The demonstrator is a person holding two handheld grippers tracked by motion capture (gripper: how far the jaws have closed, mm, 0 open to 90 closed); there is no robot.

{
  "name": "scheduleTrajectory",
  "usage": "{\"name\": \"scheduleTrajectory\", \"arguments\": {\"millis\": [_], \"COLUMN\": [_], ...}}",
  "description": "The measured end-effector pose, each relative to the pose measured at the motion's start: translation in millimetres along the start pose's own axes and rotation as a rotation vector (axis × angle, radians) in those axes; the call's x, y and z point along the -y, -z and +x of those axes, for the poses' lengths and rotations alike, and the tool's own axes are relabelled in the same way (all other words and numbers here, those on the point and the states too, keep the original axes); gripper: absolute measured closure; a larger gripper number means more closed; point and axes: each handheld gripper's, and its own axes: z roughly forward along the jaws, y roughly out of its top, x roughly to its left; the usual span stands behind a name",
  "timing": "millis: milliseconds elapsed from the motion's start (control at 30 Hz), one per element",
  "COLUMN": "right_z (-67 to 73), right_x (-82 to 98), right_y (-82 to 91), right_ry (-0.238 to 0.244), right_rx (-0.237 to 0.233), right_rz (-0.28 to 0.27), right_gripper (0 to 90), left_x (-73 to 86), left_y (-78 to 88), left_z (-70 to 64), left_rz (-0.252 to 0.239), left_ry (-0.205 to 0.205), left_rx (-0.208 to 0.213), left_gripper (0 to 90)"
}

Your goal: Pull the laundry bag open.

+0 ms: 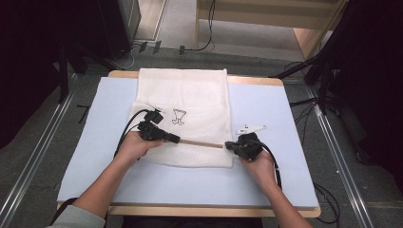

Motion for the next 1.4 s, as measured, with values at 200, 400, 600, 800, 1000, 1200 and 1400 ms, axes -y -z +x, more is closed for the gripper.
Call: {"name": "scheduleTrajectory", "arguments": {"millis": [200, 400, 600, 800, 1000, 1200, 1400], "right_z": [-0.5, -1.6, -1.3, -1.4, -0.5, -0.5, -0.1], "right_x": [0.2, 0.1, -0.2, -0.1, -0.2, -0.2, -0.5], "right_y": [0.0, -0.3, -0.3, -0.3, -0.2, -0.2, -0.5], "right_ry": [0.003, 0.004, 0.006, 0.007, 0.011, 0.011, 0.019], "right_rx": [-0.003, -0.01, -0.009, -0.01, -0.004, -0.004, -0.001], "right_rz": [-0.001, -0.006, -0.003, -0.004, -0.001, -0.001, -0.003], "right_gripper": [90.0, 90.0, 90.0, 90.0, 90.0, 90.0, 90.0], "left_x": [1.1, 4.7, 5.1, 6.5, 7.6, 8.8, 9.2], "left_y": [1.1, 8.8, 9.1, 12.6, 14.3, 15.9, 17.1], "left_z": [1.6, 4.1, 2.8, 6.3, 5.9, 7.7, 7.2], "left_rz": [0.004, -0.001, -0.001, -0.009, -0.009, -0.012, -0.037], "left_ry": [-0.002, -0.002, -0.007, 0.007, 0.005, 0.017, 0.035], "left_rx": [-0.014, -0.009, -0.027, -0.013, -0.017, -0.02, -0.036], "left_gripper": [89.2, 89.1, 89.1, 89.1, 89.2, 89.2, 89.3]}}
